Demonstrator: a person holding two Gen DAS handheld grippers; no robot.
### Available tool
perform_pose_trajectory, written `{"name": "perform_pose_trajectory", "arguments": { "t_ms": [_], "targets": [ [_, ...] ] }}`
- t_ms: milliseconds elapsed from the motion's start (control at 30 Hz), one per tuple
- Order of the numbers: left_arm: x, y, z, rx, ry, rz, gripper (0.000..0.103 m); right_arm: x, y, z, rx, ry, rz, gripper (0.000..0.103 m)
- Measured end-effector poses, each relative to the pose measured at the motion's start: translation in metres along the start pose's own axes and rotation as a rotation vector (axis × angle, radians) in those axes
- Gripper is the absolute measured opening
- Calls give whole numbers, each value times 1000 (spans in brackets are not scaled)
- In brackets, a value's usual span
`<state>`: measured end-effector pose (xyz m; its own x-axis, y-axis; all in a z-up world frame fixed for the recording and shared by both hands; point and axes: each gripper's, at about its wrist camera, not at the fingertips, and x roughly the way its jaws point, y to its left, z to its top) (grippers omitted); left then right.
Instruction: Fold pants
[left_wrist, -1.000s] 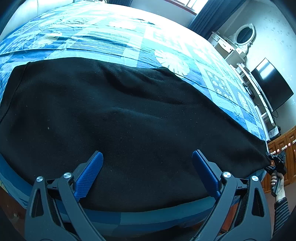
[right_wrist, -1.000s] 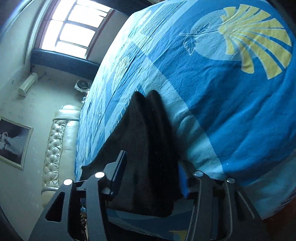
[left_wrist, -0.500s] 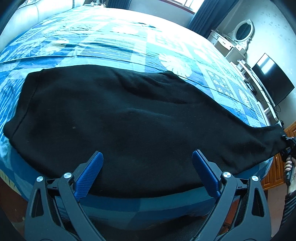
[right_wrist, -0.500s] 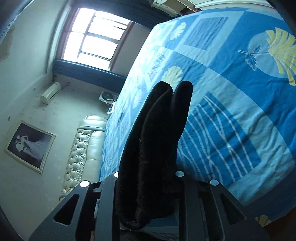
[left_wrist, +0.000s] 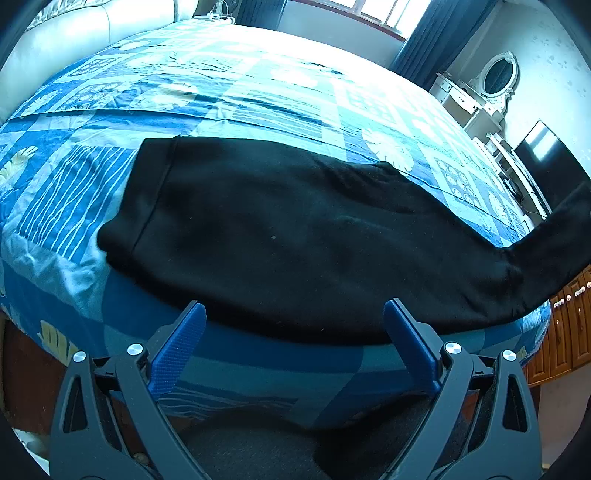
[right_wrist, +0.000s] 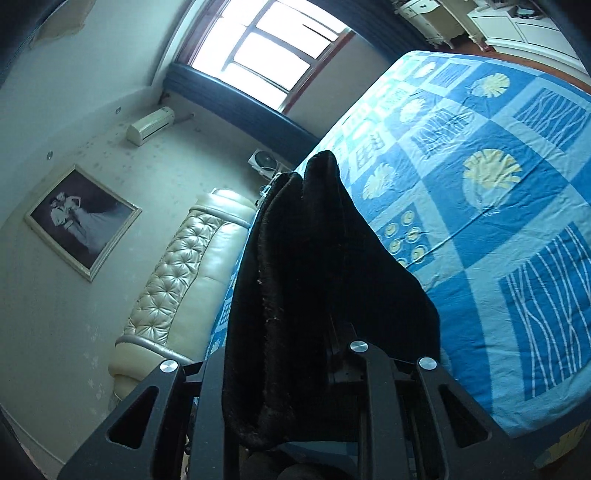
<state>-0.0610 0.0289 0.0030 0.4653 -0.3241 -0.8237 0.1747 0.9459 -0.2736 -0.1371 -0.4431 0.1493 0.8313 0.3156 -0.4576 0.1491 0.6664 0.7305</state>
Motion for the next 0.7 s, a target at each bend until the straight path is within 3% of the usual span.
{"name": "perform_pose_trajectory", "arguments": {
  "t_ms": [367,700],
  "targets": [
    [-2,-3,-11,12,7,-16,96,114,56,-56,-91,149,-44,21],
    [-9,-19,-18,71,-35,25,96,198,63,-126,-195,273,-246,21]
  ]
}}
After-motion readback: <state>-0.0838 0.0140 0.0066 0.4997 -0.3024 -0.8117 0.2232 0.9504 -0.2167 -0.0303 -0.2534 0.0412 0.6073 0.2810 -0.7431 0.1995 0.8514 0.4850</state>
